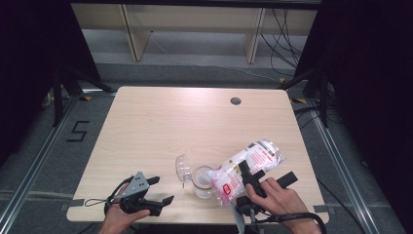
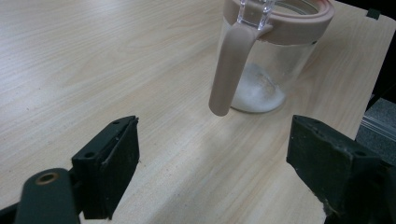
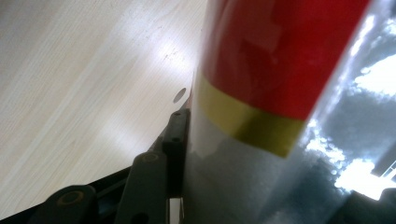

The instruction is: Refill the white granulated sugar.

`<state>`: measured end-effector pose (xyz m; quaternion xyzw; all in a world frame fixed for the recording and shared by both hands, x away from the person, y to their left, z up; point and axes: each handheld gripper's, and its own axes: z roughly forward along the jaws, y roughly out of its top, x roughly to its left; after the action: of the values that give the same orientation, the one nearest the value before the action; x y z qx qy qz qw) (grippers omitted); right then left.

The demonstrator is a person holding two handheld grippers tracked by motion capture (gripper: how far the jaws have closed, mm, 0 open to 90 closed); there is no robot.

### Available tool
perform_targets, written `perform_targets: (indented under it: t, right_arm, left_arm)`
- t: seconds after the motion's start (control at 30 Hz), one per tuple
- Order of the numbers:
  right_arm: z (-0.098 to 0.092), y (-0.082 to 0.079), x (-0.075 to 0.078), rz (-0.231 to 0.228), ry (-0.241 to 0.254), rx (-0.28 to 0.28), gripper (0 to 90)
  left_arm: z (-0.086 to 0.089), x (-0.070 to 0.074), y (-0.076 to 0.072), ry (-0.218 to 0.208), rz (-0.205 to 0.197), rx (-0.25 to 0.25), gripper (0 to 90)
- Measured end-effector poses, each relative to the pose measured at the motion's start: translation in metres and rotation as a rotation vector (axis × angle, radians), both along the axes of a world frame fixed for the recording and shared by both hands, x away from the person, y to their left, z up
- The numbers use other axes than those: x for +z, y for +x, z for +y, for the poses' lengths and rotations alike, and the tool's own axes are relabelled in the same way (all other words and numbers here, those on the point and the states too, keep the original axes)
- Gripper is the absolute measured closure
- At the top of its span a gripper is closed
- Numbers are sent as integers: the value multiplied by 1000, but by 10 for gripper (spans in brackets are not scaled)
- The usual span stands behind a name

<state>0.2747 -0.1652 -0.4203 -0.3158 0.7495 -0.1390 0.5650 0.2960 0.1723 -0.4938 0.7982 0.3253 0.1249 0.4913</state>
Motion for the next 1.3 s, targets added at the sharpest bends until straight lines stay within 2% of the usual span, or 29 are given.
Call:
perform_targets:
  t: [0.17, 0.23, 0.4, 0.43, 0.5, 0.53, 0.63, 0.67, 0.77, 0.8, 1.3]
  right_arm:
    - [0, 1, 1, -5, -3, -1, 642]
    - [0, -1, 0, 7, 27, -27, 642]
    - [0, -1, 1, 4, 36, -19, 644]
    - [0, 0, 2, 5, 18, -1, 645]
    - [0, 0, 0, 22, 39, -25, 646]
    - [-1, 2, 1, 13, 19, 1, 647]
    - [-1, 3, 1, 18, 21, -6, 650]
    - [-2, 3, 0, 23, 38, -16, 650]
    - [-3, 4, 1, 30, 43, -9, 651]
    - [-3, 3, 0, 43, 71, -32, 652]
    - [-4, 3, -1, 38, 70, -31, 656]
  left_arm:
    - [0, 0, 0, -2, 0, -1, 166]
    - [0, 0, 0, -1, 0, -1, 166]
    - [0, 0, 0, 1, -1, -2, 166]
    - [0, 0, 0, 0, 0, -2, 166]
    - [0, 0, 0, 0, 0, -2, 167]
    - [0, 0, 0, 0, -1, -2, 166]
    - [0, 0, 0, 2, -1, -3, 167]
    - [0, 0, 0, 2, -1, -3, 166]
    - [0, 0, 0, 3, -1, -4, 167]
    - [0, 0, 0, 1, 0, -2, 166]
    - [0, 0, 0, -5, -1, -1, 166]
